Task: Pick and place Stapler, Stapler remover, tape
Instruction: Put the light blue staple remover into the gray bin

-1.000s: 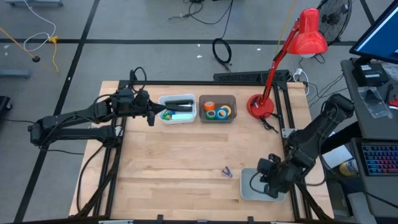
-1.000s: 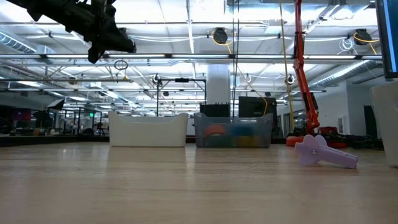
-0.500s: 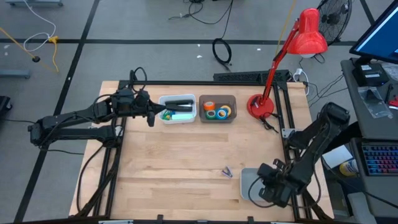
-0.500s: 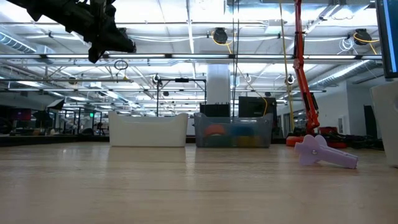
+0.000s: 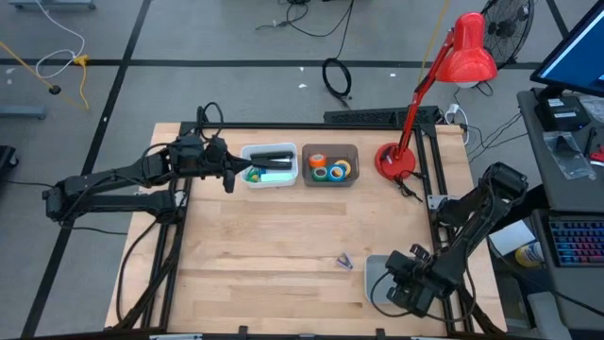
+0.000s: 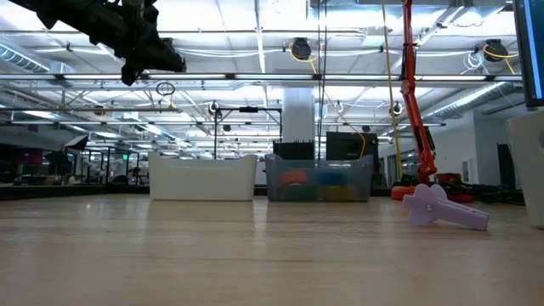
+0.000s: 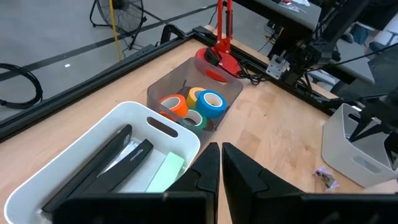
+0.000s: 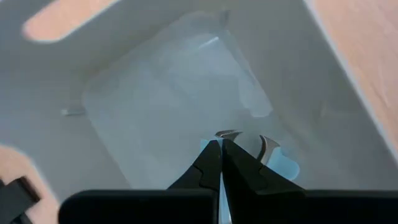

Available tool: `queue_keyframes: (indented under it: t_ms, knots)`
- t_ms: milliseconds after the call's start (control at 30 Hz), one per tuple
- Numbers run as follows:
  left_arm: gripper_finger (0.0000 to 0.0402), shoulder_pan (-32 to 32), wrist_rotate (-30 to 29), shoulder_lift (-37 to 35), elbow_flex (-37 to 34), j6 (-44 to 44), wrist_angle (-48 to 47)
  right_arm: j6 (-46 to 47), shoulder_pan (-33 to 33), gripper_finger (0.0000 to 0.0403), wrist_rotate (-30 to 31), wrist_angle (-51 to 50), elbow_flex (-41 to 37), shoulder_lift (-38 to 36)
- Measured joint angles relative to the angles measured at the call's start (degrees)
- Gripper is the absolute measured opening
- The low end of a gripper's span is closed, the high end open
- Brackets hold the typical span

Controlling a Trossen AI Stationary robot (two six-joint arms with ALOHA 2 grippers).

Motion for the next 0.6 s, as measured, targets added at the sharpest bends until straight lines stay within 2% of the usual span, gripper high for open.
queue_keyframes:
  t_ms: [400, 600]
  knots:
    - [0.0019, 0.02, 0.0, -0.01, 0.0, 0.29, -0.02, 2.02, 0.02, 0.0001, 0.01, 3.21, -2.69, -0.07]
    - [0.0019, 0.02, 0.0, 0.0, 0.0, 0.96, 0.0, 3.4, 0.02, 0.0025, -0.23, 4.83, -2.8, 0.04]
